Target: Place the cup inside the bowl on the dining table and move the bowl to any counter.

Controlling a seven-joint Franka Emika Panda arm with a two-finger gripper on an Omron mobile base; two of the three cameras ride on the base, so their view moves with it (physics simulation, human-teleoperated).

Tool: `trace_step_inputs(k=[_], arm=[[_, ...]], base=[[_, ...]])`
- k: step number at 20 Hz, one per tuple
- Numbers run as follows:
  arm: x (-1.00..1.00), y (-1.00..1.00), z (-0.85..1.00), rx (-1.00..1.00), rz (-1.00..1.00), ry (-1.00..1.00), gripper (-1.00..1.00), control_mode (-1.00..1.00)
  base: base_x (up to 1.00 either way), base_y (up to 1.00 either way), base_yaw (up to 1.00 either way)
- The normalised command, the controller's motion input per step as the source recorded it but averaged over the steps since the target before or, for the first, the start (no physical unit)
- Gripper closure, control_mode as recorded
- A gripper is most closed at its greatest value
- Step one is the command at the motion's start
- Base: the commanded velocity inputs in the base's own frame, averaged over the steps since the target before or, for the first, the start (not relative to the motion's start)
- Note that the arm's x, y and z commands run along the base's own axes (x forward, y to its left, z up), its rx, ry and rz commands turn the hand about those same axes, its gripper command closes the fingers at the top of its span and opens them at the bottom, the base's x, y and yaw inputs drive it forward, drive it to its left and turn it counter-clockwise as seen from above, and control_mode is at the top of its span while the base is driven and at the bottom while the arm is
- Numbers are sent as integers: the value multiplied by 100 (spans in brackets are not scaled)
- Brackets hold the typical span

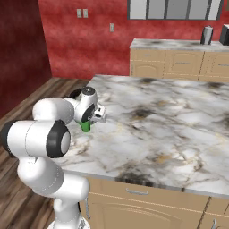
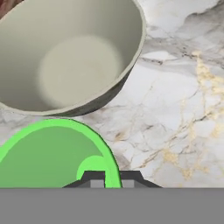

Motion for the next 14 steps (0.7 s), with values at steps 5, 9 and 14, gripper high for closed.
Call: trace_step_inputs(k=[5, 9, 14], arm=[[0, 0, 41, 5, 0, 0, 100, -100], [0, -3, 38, 5, 0, 0, 100, -100], [0, -1, 42, 3, 0, 0, 100, -100]], base=[[0, 0, 0], [0, 0, 0], [0, 0, 0]])
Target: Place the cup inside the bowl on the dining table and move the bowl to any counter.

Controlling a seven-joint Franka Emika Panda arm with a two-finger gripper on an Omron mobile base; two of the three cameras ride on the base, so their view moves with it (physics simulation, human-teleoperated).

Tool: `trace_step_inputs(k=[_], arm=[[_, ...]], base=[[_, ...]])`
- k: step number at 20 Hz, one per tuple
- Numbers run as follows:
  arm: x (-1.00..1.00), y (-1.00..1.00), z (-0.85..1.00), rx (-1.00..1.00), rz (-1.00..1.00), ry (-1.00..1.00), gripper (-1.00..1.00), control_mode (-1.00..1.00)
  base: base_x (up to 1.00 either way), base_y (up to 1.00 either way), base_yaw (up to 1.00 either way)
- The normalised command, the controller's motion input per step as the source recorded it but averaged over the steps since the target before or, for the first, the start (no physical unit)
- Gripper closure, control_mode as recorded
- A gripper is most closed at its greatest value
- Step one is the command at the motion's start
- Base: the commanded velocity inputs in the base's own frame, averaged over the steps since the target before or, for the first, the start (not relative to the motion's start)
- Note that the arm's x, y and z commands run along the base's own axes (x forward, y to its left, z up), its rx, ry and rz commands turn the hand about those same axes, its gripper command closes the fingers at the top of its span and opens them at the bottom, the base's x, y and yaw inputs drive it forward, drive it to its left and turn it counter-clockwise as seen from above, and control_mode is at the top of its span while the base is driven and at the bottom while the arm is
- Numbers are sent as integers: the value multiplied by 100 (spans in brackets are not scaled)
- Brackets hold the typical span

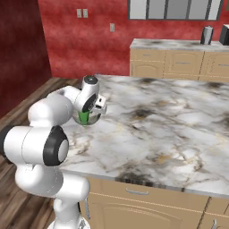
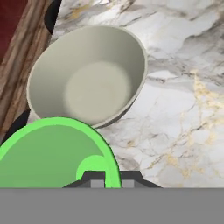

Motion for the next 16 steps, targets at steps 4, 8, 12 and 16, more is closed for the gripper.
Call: trace_step_inputs(k=[4, 8, 12, 16], arm=[[7, 0, 54, 0, 0, 7, 100, -100], [28, 0, 36, 0, 0, 13, 100, -100], [52, 0, 10, 0, 0, 10, 100, -100], [62, 0, 2, 0, 0, 10, 100, -100]], base=[[0, 0, 0], [0, 0, 0], [0, 0, 0], [0, 0, 0]])
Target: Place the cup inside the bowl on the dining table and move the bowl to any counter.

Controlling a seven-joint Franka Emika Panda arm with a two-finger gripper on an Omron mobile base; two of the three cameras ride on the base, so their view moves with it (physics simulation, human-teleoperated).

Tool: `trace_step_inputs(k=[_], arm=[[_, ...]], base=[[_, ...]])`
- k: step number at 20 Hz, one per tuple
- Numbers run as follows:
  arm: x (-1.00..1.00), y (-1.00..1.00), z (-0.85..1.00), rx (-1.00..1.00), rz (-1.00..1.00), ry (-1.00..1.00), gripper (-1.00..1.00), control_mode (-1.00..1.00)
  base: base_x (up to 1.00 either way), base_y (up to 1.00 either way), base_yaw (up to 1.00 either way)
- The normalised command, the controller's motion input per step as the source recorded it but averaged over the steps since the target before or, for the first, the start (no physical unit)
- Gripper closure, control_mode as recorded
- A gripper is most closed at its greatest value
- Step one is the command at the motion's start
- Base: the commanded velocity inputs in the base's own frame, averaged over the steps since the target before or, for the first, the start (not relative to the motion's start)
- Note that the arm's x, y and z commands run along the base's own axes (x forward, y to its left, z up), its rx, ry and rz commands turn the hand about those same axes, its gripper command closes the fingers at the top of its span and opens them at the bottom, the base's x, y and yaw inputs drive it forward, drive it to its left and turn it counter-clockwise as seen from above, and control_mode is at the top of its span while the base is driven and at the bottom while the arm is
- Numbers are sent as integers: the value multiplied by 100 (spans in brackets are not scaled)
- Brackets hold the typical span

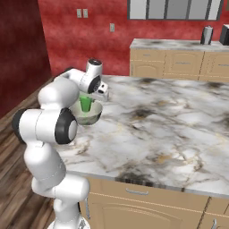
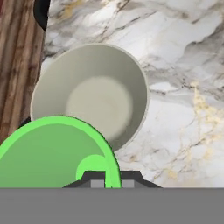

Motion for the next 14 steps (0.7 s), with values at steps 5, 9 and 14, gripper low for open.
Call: trace_step_inputs(k=[5, 9, 14], arm=[[63, 8, 0, 0, 0, 9, 100, -100], [55, 20, 0, 0, 0, 7, 100, -100], [50, 18, 0, -1, 0, 7, 100, -100]], base=[[0, 0, 0], [0, 0, 0], [0, 0, 0]])
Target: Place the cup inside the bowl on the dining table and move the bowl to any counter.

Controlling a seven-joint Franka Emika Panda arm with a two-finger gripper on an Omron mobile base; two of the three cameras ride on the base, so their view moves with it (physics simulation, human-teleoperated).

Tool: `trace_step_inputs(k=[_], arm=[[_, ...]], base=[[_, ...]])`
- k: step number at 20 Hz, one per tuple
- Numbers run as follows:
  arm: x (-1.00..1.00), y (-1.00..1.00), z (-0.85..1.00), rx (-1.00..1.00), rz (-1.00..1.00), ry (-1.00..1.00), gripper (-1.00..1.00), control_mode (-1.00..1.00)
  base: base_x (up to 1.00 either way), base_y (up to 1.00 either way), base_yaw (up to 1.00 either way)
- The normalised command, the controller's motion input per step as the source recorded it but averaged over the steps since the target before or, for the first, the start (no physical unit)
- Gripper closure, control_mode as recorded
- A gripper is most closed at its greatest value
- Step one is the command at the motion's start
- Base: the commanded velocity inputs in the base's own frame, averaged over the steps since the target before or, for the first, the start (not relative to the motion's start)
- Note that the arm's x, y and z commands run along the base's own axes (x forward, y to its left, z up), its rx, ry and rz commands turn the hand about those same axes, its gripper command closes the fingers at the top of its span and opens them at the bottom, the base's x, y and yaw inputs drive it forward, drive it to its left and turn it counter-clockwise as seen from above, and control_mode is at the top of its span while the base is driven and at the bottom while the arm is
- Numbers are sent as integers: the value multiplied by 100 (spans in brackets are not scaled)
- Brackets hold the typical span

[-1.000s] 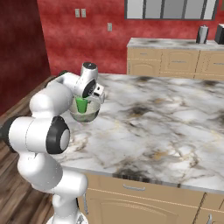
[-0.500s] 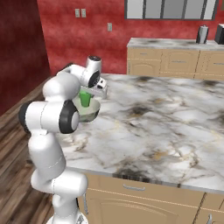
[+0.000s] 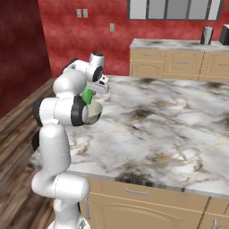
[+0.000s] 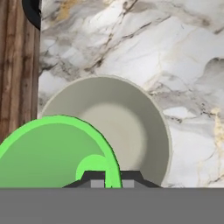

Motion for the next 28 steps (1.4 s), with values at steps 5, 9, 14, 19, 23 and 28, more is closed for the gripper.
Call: trace_step_inputs(k=[5, 9, 14, 19, 23, 28], arm=[[23, 8, -7, -1, -1, 4, 100, -100], [16, 6, -17, -3, -4, 4, 100, -100], [6, 9, -22, -2, -5, 1, 100, -100], [2, 4, -26, 0, -6, -6, 100, -100], [0, 0, -12, 0, -15, 0, 100, -100], [0, 0, -3, 0, -22, 0, 100, -100]], base=[[0, 0, 0], [0, 0, 0], [0, 0, 0], [0, 0, 0], [0, 0, 0], [0, 0, 0]])
